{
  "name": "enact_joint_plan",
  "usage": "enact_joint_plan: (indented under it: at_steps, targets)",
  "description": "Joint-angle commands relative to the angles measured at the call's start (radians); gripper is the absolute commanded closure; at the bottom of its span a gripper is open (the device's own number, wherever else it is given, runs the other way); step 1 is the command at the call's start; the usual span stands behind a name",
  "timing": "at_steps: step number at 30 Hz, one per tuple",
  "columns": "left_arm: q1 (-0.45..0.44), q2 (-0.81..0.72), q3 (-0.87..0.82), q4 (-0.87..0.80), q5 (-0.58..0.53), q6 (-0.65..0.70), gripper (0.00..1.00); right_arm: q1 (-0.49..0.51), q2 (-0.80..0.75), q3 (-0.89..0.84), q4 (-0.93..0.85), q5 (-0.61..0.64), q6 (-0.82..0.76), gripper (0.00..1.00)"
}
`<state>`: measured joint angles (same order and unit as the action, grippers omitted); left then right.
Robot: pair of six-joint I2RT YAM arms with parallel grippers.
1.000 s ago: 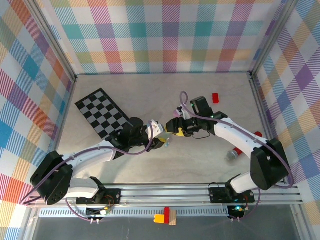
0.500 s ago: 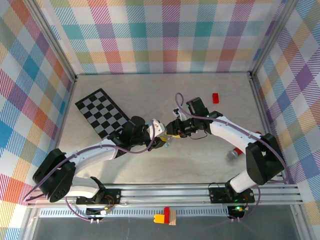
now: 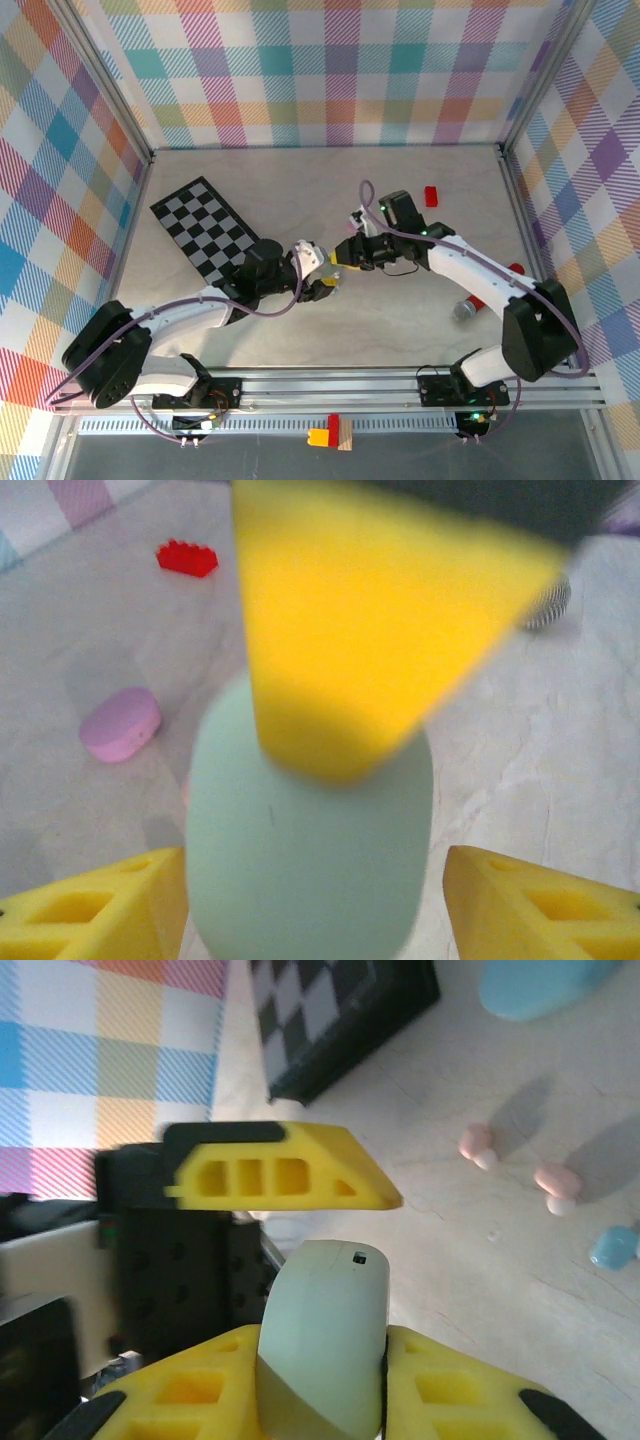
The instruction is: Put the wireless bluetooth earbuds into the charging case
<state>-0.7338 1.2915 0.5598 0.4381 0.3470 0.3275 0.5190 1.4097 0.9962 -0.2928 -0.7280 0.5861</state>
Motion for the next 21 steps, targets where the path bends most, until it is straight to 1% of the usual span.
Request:
enact_joint_plan:
  at_steps: [1, 3, 5, 9, 11, 12, 13, 15, 21]
  targets:
    - [-0.004, -0.029, -0.041, 0.285, 0.004, -0.095, 0.31, -0.068, -0.082, -0.054, 0.191, -0.103, 0.150, 0.75]
    - [0.000, -0.020, -0.057, 0.385, 0.013, -0.139, 0.25, -0.106, -0.112, -0.094, 0.318, -0.156, 0.255, 0.76]
    - [0.006, 0.003, -0.071, 0.489, 0.023, -0.172, 0.22, -0.130, -0.135, -0.132, 0.430, -0.194, 0.343, 0.76]
    - [0.023, 0.089, -0.091, 0.748, 0.036, -0.218, 0.20, -0.164, -0.165, -0.192, 0.673, -0.246, 0.568, 0.76]
    - [0.036, 0.150, -0.088, 0.891, 0.065, -0.249, 0.19, -0.175, -0.172, -0.215, 0.788, -0.256, 0.671, 0.77]
    - [0.041, 0.178, -0.071, 0.923, 0.096, -0.255, 0.19, -0.179, -0.175, -0.227, 0.834, -0.257, 0.714, 0.77]
    - [0.043, 0.190, -0.045, 0.903, 0.123, -0.252, 0.18, -0.183, -0.178, -0.236, 0.874, -0.256, 0.749, 0.78]
    - [0.045, 0.226, -0.006, 0.915, 0.165, -0.261, 0.17, -0.189, -0.178, -0.254, 0.970, -0.258, 0.819, 0.78]
    - [0.048, 0.272, 0.079, 0.915, 0.207, -0.259, 0.16, -0.197, -0.202, -0.299, 1.108, -0.241, 0.938, 0.79]
